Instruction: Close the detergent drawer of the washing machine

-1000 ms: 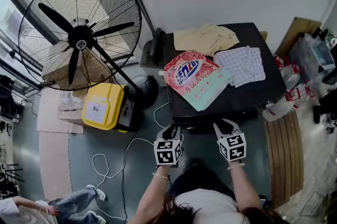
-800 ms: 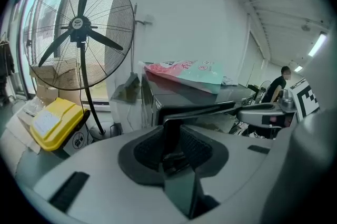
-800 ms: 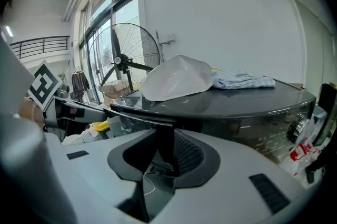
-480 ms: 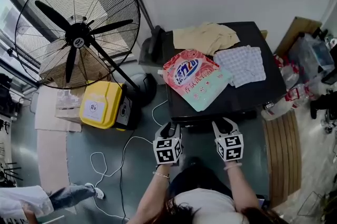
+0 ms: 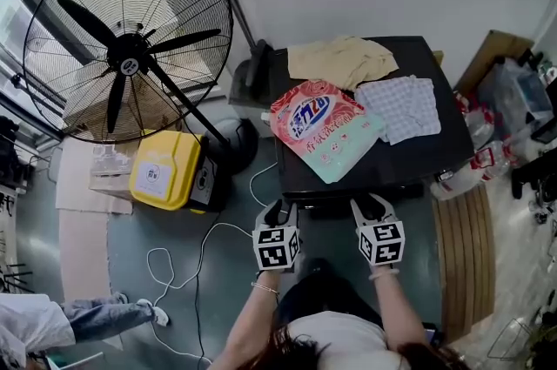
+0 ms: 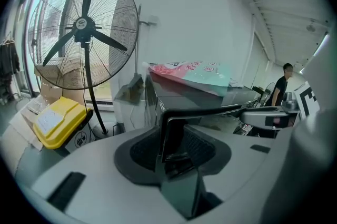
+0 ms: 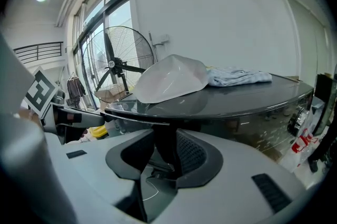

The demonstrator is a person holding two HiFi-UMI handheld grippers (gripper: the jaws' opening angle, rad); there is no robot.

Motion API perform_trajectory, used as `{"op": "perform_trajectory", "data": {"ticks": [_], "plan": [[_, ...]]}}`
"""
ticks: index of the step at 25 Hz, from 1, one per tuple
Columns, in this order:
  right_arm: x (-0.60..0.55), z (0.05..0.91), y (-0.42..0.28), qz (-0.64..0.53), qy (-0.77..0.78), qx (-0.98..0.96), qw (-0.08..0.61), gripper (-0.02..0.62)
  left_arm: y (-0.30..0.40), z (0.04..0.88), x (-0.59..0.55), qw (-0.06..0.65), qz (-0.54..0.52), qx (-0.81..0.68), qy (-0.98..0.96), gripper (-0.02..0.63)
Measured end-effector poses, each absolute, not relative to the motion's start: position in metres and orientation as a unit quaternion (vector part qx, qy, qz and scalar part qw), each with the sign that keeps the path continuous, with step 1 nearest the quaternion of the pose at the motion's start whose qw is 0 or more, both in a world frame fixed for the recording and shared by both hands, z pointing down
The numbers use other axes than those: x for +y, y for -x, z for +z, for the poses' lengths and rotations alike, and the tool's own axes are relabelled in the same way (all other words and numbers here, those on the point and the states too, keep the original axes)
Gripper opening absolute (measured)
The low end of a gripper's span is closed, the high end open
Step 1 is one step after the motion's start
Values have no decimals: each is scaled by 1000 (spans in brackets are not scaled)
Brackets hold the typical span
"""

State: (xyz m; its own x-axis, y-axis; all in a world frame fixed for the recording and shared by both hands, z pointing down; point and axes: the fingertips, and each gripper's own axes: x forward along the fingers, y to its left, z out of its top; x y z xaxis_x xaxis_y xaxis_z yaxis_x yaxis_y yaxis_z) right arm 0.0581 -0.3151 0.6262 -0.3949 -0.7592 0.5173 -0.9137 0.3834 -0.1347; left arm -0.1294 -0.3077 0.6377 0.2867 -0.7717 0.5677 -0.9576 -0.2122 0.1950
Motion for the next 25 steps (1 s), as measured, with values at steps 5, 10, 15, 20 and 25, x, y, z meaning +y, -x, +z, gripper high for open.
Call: {"op": "perform_trajectory", "data": {"ticks": [5,10,15,20,25], "plan": [[-316,626,-58,206,-516,-810,190,155,129,636,-308,263,178,-571,-757,138],[-316,626,-58,209,-518,-808,189,156,128,636,-308,265,179,-573,-754,138],[-318,627,-58,212,-520,-805,188,156,129,638,-310,269,178,-577,-751,138],[-319,628,-58,215,-521,-805,187,160,129,639,-311,274,176,-580,-747,138],[-320,628,-59,218,-524,-803,186,161,129,639,-311,275,178,-584,-743,138]]}}
